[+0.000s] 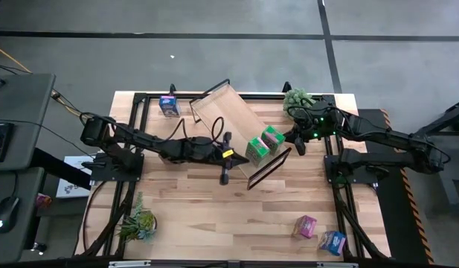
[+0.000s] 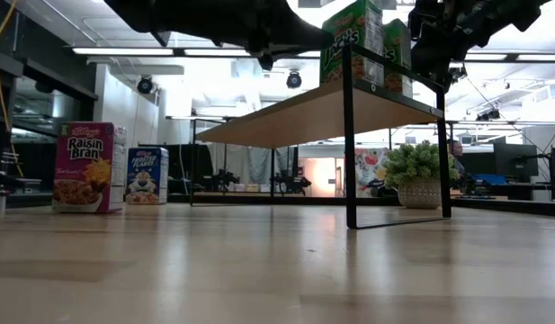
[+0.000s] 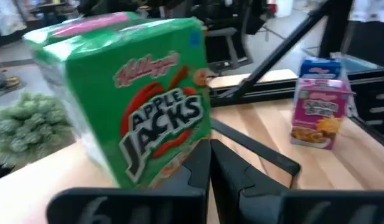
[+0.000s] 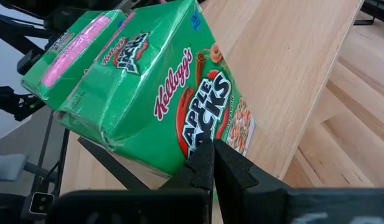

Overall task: Stack cereal on shelf
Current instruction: Put the green cereal box aligned with the other green cereal box on the shelf

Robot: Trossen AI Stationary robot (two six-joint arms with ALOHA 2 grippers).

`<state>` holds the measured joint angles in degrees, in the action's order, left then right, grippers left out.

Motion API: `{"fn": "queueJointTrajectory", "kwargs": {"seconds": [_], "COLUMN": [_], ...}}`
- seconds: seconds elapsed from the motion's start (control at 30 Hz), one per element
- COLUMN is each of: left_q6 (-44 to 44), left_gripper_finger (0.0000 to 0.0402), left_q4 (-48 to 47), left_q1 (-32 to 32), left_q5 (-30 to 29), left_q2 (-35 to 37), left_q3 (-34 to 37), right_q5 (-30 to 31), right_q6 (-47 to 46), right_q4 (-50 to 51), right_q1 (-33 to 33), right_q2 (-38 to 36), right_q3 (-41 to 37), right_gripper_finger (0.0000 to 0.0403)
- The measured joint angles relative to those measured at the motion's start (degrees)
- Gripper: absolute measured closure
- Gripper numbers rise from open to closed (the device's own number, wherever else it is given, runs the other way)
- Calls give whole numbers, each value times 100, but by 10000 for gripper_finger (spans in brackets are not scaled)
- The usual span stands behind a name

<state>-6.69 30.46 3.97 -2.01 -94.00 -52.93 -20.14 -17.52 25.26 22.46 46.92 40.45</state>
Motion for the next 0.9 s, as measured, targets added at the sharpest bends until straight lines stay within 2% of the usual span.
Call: {"fn": "queueJointTrajectory", "kwargs": {"seconds": [0.33,0.5,0.9], "left_q6": [10,-289,-668], "left_gripper_finger": [401,401,401], "left_q4": [79,-246,-262], "left_q1": [-73,62,10], "left_q5": [-160,-606,-757], "left_q2": [-309,-498,-689], "left_q3": [-350,-573,-798], "right_q5": [0,-2,-87], "right_q6": [-38,-42,0], "right_q4": [-31,-49,-61], "right_q1": [0,-2,-2], "right_q2": [2,2,2], "right_q3": [0,0,0], "right_gripper_finger": [403,403,403]}}
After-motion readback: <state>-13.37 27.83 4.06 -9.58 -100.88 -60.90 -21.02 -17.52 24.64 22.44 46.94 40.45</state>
